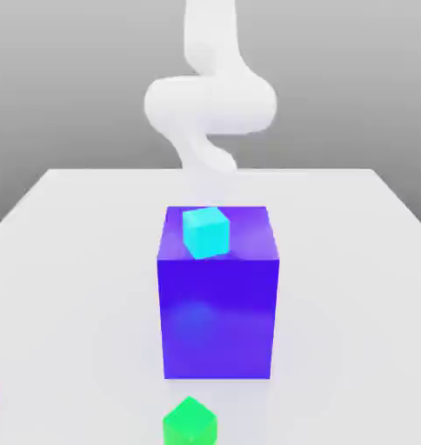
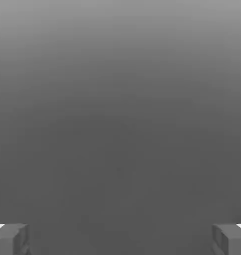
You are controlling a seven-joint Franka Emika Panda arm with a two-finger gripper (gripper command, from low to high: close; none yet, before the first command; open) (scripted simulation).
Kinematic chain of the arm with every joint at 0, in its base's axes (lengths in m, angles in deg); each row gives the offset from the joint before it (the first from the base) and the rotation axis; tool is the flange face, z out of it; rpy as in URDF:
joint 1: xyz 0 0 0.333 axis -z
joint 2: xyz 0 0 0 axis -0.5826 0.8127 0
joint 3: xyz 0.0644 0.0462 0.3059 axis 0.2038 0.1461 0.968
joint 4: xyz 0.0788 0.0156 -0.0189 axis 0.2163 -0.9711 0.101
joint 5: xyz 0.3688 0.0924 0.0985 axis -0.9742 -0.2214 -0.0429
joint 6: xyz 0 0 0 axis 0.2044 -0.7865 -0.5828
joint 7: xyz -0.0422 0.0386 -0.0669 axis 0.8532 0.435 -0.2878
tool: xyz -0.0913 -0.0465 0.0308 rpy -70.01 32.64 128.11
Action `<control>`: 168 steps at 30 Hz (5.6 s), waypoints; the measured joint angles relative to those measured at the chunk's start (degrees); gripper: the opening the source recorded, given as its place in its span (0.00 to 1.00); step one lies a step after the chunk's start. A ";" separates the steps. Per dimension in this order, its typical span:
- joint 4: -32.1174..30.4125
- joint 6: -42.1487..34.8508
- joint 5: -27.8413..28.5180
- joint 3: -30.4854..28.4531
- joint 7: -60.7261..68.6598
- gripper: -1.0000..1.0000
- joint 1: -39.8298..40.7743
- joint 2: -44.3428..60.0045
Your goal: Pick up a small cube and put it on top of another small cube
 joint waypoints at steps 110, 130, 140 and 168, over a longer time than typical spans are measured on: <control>3.20 0.39 -51.02 10.92 39.26 0.00 30.65 47.90; 0.55 2.73 -46.61 13.37 86.67 0.00 25.74 36.00; -1.30 6.40 -39.94 15.14 107.53 0.00 23.17 33.04; -7.06 15.84 -5.38 19.80 153.53 0.00 19.58 41.57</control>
